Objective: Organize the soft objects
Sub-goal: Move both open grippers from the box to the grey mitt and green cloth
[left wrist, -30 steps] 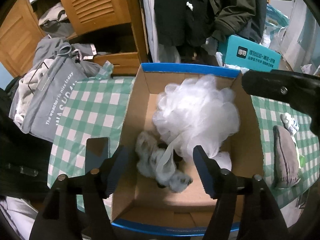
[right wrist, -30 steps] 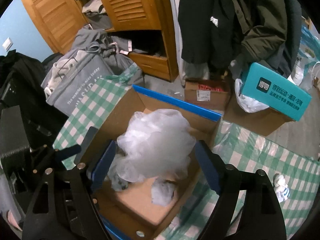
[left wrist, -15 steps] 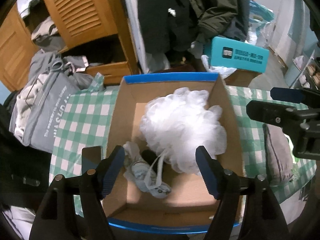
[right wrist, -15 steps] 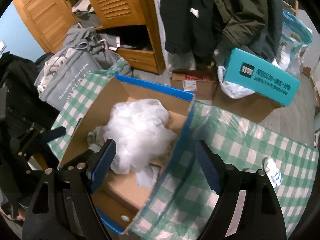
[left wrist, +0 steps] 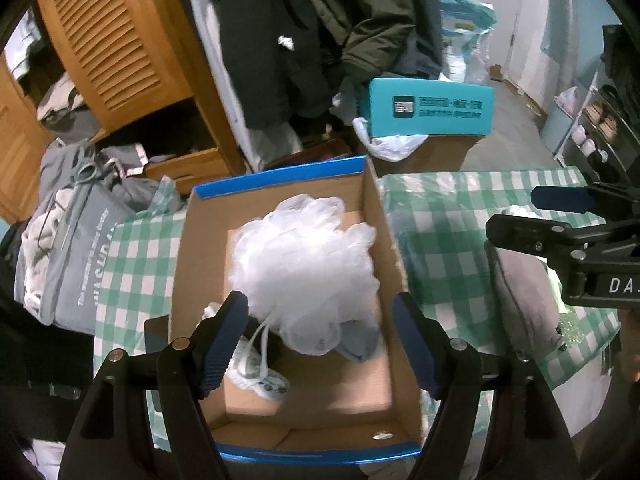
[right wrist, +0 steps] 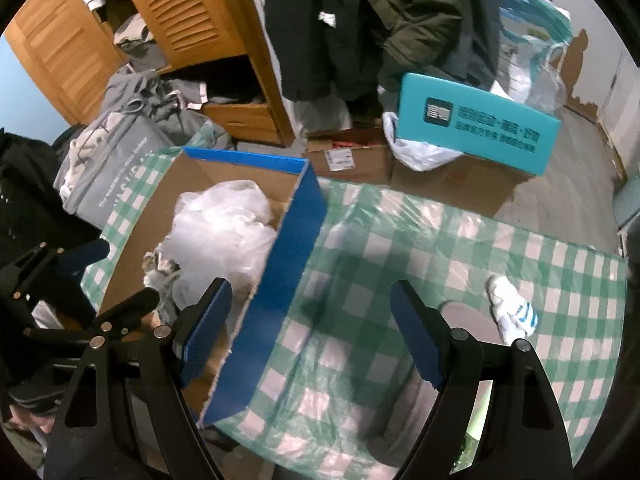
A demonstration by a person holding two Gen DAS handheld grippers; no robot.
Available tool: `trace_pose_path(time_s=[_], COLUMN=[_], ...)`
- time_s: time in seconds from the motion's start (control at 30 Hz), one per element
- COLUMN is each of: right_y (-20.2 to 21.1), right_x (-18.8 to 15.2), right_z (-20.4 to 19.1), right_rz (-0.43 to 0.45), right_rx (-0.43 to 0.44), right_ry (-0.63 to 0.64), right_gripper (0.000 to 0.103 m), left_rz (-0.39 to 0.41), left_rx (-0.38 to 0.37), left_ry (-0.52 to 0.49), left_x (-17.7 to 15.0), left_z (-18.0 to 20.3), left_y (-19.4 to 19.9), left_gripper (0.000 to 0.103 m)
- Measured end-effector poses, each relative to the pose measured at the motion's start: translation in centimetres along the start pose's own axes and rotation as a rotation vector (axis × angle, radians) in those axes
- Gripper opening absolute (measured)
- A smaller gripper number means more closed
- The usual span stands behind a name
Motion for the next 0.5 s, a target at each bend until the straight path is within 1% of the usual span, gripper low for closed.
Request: trace_pose_path(time_s=[0.37,0.5], right_y=[2.5,3.2], right_x=[-2.6,-3.8], right_z=[3.5,5.0], right_rz=[0.016,0.016], right_rx=[-0.025,-0.07], right_ry=[-0.047,-0.043], right_gripper=[0.082,0.083], left_rz=[-0.017,-0.031], left_rx=[-0.027,-0.04], left_ry=[-0.077,-0.094], left_x=[-0.6,-0.9], left_z=[4.0,5.4], left_y=[0.0,-0.2], left_gripper=[0.076,0.076])
Point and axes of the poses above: each gripper's, at about its wrist camera, not at the fingertips, and y roughly against the way its jaws point, z to its right, x to its top, the point moved 8 cm from there along -y, roughly the way its jaws point, and after that the axes turned 10 degrees about y, right-handed, at the moved point
